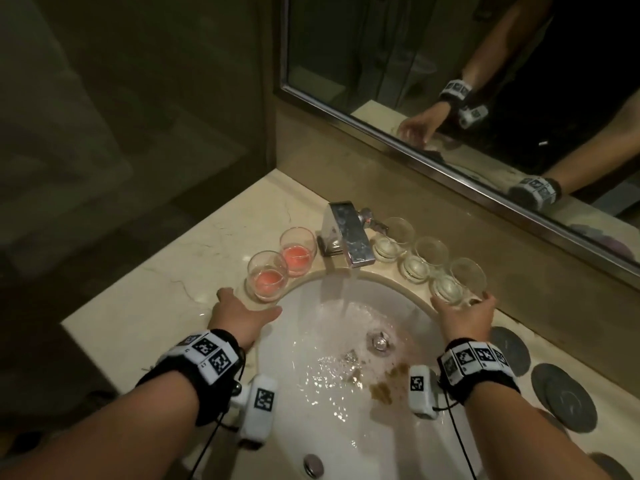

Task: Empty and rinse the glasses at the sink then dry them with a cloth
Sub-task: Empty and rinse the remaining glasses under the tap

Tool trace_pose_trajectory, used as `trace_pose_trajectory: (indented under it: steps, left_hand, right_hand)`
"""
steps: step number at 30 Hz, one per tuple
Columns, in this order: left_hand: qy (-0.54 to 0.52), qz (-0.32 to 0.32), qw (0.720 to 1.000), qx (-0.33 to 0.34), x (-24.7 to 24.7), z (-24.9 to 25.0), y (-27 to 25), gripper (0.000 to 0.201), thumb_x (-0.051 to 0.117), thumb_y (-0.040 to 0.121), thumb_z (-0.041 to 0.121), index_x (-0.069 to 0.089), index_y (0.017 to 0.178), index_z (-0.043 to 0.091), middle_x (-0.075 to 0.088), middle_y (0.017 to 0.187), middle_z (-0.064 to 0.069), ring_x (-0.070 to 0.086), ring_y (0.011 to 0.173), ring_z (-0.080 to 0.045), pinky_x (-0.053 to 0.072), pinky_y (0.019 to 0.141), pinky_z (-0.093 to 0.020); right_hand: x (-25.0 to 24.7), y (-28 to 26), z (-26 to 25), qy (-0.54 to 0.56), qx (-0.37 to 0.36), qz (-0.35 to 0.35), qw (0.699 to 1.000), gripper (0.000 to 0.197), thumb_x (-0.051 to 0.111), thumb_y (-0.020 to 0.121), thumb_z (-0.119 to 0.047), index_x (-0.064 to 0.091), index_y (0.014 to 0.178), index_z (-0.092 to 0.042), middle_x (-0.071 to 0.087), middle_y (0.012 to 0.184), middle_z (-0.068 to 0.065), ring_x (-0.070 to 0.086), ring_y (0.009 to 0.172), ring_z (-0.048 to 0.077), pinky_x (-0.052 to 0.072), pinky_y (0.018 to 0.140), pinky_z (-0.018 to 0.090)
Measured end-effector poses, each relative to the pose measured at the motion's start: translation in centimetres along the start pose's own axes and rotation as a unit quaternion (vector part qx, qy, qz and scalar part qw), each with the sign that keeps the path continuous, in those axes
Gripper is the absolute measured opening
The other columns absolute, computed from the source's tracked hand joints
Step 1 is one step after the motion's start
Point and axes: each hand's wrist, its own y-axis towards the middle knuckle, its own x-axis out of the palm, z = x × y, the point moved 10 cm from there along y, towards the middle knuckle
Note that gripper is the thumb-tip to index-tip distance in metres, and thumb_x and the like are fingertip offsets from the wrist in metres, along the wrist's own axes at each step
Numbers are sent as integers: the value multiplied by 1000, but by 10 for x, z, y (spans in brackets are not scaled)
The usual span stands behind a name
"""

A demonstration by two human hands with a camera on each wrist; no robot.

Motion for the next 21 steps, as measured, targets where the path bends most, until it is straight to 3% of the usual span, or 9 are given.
trace_pose_trajectory:
  steps: [2,4,9,12,14,18,21]
  left_hand:
    - [-17,27,999,18,-12,10,9,117,88,67,39,10,152,17,36,149,-16,46,129,-33,41,99,-37]
    - [-28,31,998,47,-16,20,18,122,90,61,43,10,152,25,33,151,-11,44,132,-32,41,101,-38]
    - [-22,9,992,123,-4,37,31,110,83,53,56,26,144,33,45,145,0,51,124,-27,45,104,-45]
    - [-6,16,987,158,-2,42,31,92,82,58,56,39,135,30,56,133,1,58,112,-26,50,97,-43]
    - [1,25,984,178,-7,43,29,91,82,57,58,42,133,27,59,129,1,60,109,-25,52,95,-43]
    - [-16,24,977,211,-9,41,15,99,76,48,67,41,133,29,57,130,4,58,112,-20,51,97,-47]
    - [-27,-26,977,210,7,44,2,101,68,40,76,40,129,38,56,125,12,60,108,-15,53,94,-44]
  right_hand:
    - [2,-23,0,5,1,-19,1000,99,85,69,-19,23,146,-12,40,145,17,44,130,33,37,110,44]
    - [5,-49,-1,9,3,-42,999,95,83,72,-20,23,145,-16,42,143,14,46,129,32,38,108,44]
    - [12,-107,-3,2,-11,-77,997,88,81,75,-19,25,143,-16,47,137,8,49,124,30,42,105,49]
    - [16,-131,-5,-2,-24,-89,996,86,83,73,-20,30,141,-18,49,130,1,58,103,23,48,97,47]
    - [17,-143,-9,-5,-41,-92,995,82,83,73,-21,33,139,-18,51,123,-2,60,88,18,52,87,43]
    - [33,-165,-11,6,-39,-141,989,54,79,77,-26,47,120,-19,61,105,-7,65,82,21,58,73,43]
    - [55,-178,-13,35,-16,-194,980,29,73,84,-20,60,108,-12,68,96,5,68,80,22,58,64,35]
